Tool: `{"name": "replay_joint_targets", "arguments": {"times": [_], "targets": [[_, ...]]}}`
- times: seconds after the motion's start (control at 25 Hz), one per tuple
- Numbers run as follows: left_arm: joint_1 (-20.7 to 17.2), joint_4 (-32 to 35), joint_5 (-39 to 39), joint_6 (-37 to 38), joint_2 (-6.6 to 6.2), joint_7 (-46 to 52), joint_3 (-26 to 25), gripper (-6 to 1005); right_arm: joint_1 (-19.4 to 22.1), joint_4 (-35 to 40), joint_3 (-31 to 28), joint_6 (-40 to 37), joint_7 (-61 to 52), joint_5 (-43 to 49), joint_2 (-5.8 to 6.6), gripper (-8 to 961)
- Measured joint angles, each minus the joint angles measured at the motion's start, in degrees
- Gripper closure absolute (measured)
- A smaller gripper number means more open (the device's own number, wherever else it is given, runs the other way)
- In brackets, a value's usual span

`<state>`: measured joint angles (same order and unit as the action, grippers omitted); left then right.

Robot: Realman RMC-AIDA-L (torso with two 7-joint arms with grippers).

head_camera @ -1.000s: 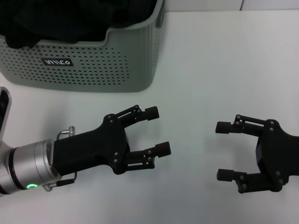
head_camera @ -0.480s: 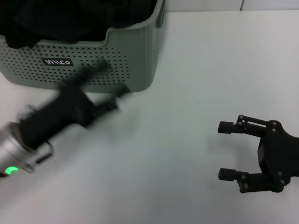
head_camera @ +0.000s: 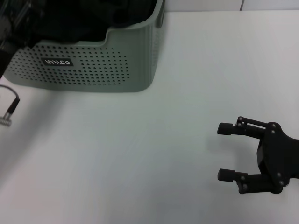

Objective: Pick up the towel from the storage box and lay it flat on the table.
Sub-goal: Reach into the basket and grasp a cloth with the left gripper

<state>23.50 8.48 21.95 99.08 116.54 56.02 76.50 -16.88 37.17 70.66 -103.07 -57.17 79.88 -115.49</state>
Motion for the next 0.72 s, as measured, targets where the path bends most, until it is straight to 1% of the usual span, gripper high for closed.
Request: {"name": "replay_joint_targets", "arguments": {"times": [0.08, 0.2, 0.44, 0.56, 0.72], "targets": [[1.0, 0.5, -0.9, -2.8, 0.47, 0.5, -0.1, 154, 0.1, -0.2, 0.0, 0.0, 0.6, -0.2, -0.01, 101], [2.3, 0.9, -3.0, -8.5, 1.54, 0.6, -0.1, 156, 0.2, -0.5, 0.0, -0.4, 1.1, -0.6, 0.0, 101], [3.4, 2.4, -3.9, -17.7, 2.65, 0.7, -0.7, 162, -0.1, -0.9, -0.4, -1.2, 1.2, -0.8, 0.0, 101], [3.0, 3.3, -4.6, -20.0, 3.05, 0.8, -0.8, 165, -0.1, -1.0, -0.6, -1.3, 1.2, -0.8, 0.0, 101], [2.8, 3.3, -6.4, -20.7, 3.19, 0.8, -0.9, 168, -0.1, -1.0, -0.6, -1.3, 1.2, -0.8, 0.0, 101]]}}
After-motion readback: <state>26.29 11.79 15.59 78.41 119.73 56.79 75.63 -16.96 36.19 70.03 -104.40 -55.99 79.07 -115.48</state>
